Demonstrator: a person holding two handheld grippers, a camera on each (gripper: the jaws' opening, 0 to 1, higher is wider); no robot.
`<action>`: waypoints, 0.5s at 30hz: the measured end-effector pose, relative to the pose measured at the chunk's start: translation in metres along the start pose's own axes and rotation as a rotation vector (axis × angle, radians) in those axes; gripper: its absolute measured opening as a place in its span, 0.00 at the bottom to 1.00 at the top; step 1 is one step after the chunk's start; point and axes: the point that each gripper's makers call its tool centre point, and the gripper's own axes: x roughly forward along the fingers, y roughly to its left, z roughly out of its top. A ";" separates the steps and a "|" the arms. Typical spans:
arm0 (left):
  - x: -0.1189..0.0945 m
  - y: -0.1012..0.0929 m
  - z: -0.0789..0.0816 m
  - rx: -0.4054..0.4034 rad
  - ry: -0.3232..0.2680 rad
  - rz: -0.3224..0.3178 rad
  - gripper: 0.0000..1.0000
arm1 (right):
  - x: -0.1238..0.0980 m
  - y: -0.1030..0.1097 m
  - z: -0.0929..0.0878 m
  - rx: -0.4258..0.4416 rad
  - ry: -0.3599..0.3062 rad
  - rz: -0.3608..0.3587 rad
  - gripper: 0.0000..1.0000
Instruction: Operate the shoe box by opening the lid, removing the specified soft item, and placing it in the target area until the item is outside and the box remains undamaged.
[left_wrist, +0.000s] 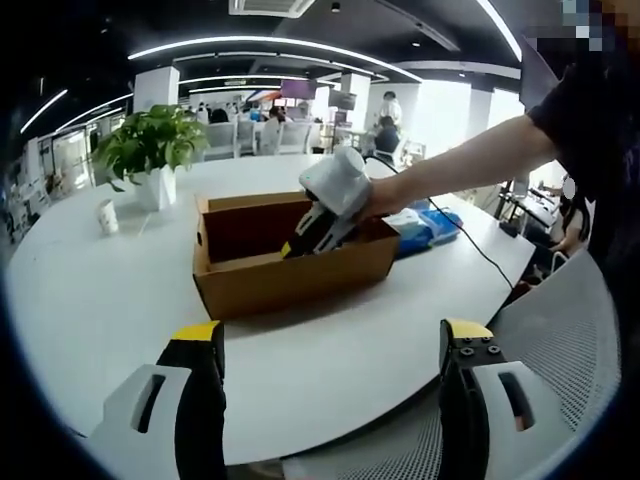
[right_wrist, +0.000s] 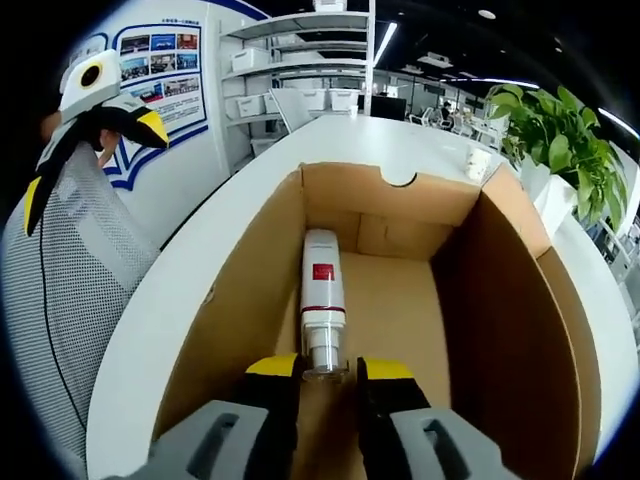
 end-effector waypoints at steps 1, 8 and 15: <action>0.000 0.000 0.000 0.001 0.000 -0.001 0.88 | 0.000 0.000 0.000 -0.005 -0.002 -0.002 0.15; 0.000 0.000 0.000 0.004 0.001 -0.002 0.88 | -0.004 -0.001 0.002 -0.031 0.000 -0.020 0.14; 0.000 0.000 0.000 0.006 -0.001 -0.002 0.88 | -0.011 -0.005 0.003 -0.024 -0.006 -0.044 0.13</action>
